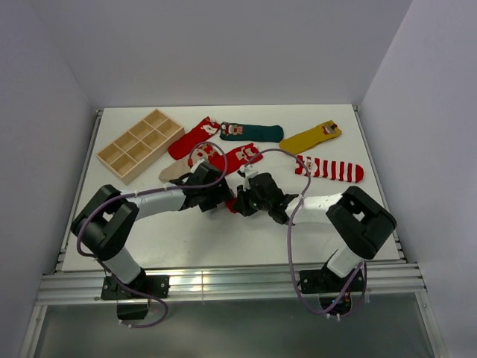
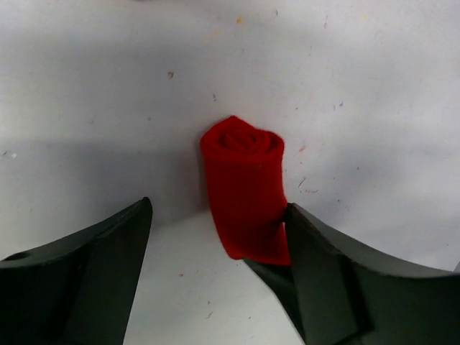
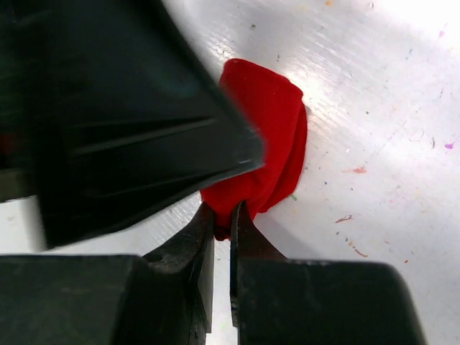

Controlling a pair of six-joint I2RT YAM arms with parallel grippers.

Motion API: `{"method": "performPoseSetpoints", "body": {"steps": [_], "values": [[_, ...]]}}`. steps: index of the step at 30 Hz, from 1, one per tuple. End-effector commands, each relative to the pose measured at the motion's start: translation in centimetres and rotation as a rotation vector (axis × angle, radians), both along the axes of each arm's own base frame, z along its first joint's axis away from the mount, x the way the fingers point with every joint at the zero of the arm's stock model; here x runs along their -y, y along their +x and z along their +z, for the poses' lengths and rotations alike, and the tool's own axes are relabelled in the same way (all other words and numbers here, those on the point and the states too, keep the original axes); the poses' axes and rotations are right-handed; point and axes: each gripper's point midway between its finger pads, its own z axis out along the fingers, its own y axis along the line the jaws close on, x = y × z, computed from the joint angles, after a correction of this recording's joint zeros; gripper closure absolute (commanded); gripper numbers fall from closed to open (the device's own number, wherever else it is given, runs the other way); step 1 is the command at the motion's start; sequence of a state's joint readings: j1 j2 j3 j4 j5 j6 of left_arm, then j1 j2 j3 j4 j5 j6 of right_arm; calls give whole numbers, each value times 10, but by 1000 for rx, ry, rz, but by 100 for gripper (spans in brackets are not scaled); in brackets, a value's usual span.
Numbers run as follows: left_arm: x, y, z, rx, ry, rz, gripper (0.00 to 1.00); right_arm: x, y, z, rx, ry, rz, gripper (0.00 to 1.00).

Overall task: Roll the socks
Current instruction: Pick up the sock at the center of the board.

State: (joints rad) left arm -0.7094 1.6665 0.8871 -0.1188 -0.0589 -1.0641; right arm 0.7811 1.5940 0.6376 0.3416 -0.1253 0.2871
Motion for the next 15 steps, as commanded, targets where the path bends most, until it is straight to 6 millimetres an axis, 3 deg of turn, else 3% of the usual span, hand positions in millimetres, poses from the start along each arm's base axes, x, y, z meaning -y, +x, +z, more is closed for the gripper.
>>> {"method": "performPoseSetpoints", "body": {"steps": [1, 8, 15], "values": [[-10, -10, 2, -9, -7, 42, 19, 1, -24, -13, -185, 101, 51, 100], [-13, -8, 21, 64, -97, 91, 14, 11, -22, -18, -355, 258, 20, 100], [2, -8, 19, 61, -144, 65, 17, 16, -17, -24, -472, 366, -17, 100]]}}
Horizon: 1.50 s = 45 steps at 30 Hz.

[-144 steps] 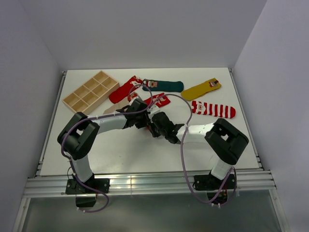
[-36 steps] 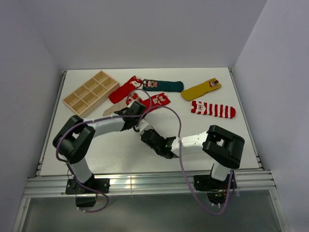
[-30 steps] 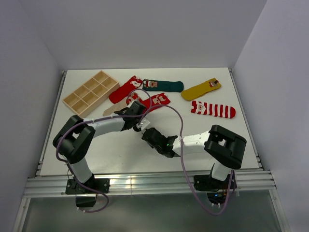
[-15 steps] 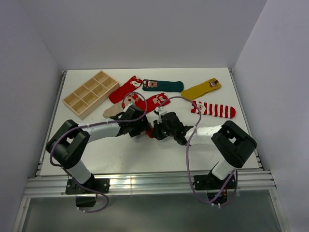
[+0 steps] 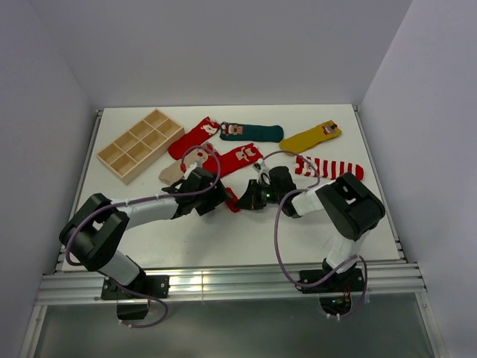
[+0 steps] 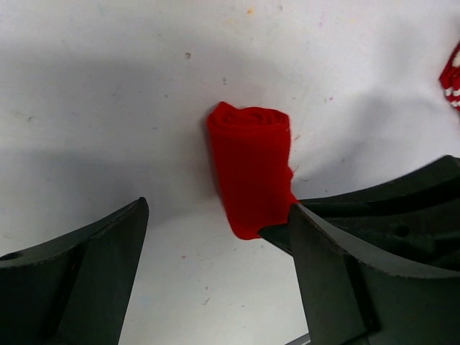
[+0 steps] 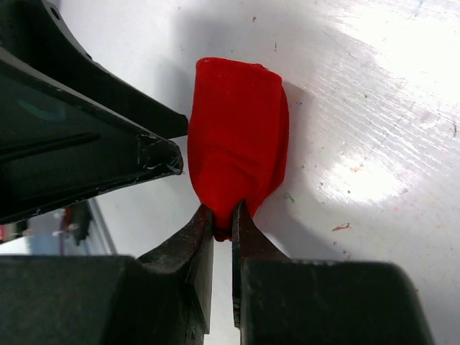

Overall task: Roll the socks
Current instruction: Pick up the sock at the center of the board.

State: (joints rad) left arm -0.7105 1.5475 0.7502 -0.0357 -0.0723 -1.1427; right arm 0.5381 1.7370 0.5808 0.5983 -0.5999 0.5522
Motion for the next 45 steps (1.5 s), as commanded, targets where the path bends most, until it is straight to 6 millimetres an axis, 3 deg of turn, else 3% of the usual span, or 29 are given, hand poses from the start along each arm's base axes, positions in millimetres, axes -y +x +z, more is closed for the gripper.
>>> {"method": "performPoseSetpoints", "body": {"steps": [1, 11, 22, 39, 45], "values": [[15, 7, 11, 40, -69, -1, 17, 10, -19, -23, -163, 13, -5, 100], [30, 12, -3, 22, -41, 16, 25, 16, -17, -38, -306, 61, -57, 100], [25, 6, -29, -24, 31, 41, 37, 22, -17, -49, -448, 124, -118, 100], [11, -1, -52, -76, 178, 42, 39, 25, -13, -59, -551, 131, -171, 100], [10, -7, -61, -107, 225, 20, 44, 26, -10, -63, -599, 158, -211, 100]]}}
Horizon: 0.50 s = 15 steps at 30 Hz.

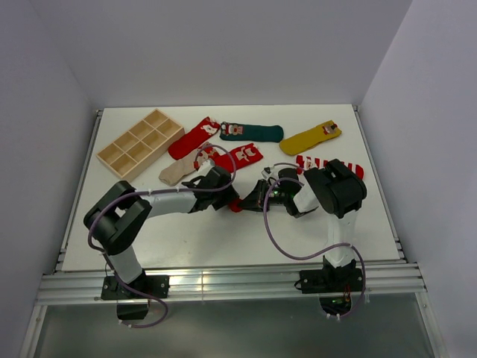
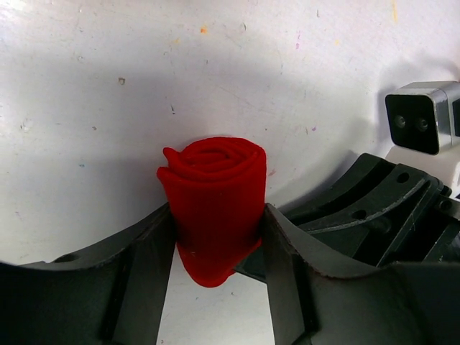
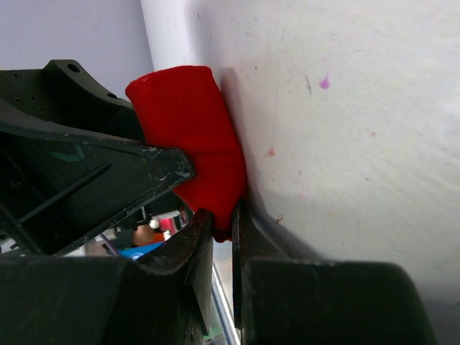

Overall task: Roll the socks
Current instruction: Pick up the sock at the center of the board.

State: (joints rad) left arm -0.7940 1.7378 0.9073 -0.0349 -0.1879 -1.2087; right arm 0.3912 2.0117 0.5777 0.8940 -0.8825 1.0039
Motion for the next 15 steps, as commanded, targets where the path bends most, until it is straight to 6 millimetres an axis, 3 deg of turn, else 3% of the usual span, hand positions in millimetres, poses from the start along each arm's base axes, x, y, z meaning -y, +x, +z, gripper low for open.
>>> {"method": "performPoseSetpoints", "body": {"steps": [1, 7, 11, 15], "values": [[-29, -30, -50, -138, 187, -24, 45, 15, -13, -46, -182, -112, -75, 100], [-30, -35, -62, -185, 221, -42, 71, 17, -11, -47, -184, -121, -96, 94], [-31, -37, -67, -216, 253, -58, 87, 21, -10, -44, -155, -161, -107, 75], [-31, -37, -67, -222, 268, -67, 100, 31, -7, -26, -56, -229, -117, 56]]}}
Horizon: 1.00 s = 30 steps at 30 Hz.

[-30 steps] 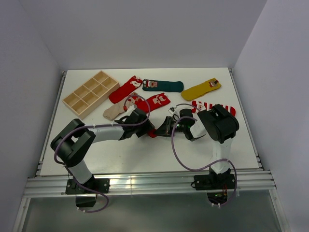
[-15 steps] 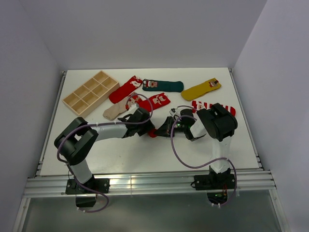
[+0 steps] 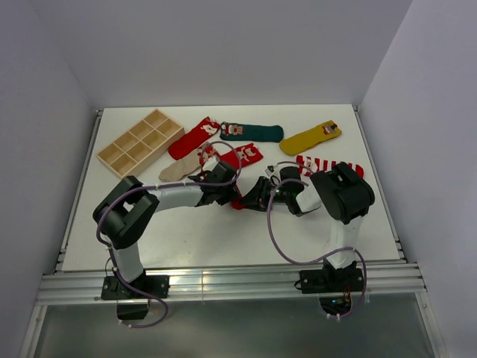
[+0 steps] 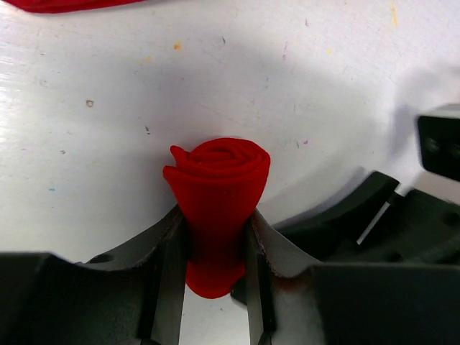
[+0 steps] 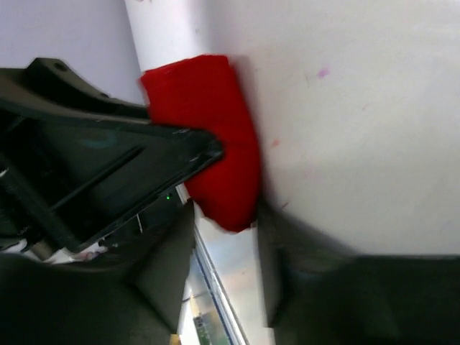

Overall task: Roll the socks
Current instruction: Pick up the sock at the center of the board.

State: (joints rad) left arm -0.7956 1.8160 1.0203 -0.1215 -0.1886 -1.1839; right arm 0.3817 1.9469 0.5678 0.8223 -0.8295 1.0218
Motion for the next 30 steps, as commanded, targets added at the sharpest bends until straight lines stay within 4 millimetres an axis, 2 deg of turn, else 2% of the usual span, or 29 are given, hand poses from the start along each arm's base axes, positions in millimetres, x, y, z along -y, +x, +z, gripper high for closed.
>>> {"method": "performPoseSetpoints", "body": {"steps": [1, 2, 4, 5, 6, 7, 10, 13, 17, 18, 20, 21, 23, 24, 26, 27, 28, 29, 30], "values": [[-40, -45, -60, -187, 220, -47, 100, 28, -13, -29, -23, -223, -57, 50], [-41, -44, -59, -184, 225, -49, 100, 32, -15, -19, -10, -246, -59, 47], [-41, -40, -52, -164, 238, -55, 100, 42, -13, -14, 50, -320, -71, 43], [-43, -38, -50, -159, 246, -55, 100, 50, -20, -16, 27, -373, -71, 41], [-41, -35, -44, -146, 243, -57, 100, 54, -15, 0, 101, -393, -75, 40], [-43, -33, -41, -136, 257, -60, 100, 64, -11, 3, 129, -447, -107, 38], [-45, -28, -29, -114, 258, -65, 100, 84, -15, 24, 196, -546, -128, 34], [-51, -18, -11, -81, 254, -64, 100, 105, -16, 53, 279, -627, -185, 33], [-67, 0, 22, -14, 272, -58, 100, 133, -20, 111, 444, -692, -284, 30], [-73, 12, 40, 21, 256, -39, 100, 136, -19, 127, 493, -694, -299, 30], [-88, 23, 57, 64, 282, -42, 100, 145, -25, 151, 552, -694, -338, 27], [-100, 36, 78, 109, 268, -13, 100, 150, -24, 164, 586, -701, -367, 26], [-117, 47, 98, 168, 286, -27, 100, 157, -29, 183, 634, -691, -409, 20], [-134, 59, 120, 229, 299, -24, 100, 160, -29, 193, 654, -688, -433, 12], [-149, 71, 142, 301, 316, -53, 100, 169, -31, 206, 685, -692, -484, 7], [-161, 84, 168, 376, 304, -60, 100, 170, -32, 215, 700, -681, -505, 5], [-174, 91, 180, 434, 375, -111, 100, 175, -31, 219, 706, -691, -535, 0], [-183, 98, 199, 491, 411, -117, 100, 177, -32, 228, 731, -677, -558, 0], [-202, 102, 217, 551, 497, -138, 100, 179, -32, 231, 742, -678, -569, 0]]}}
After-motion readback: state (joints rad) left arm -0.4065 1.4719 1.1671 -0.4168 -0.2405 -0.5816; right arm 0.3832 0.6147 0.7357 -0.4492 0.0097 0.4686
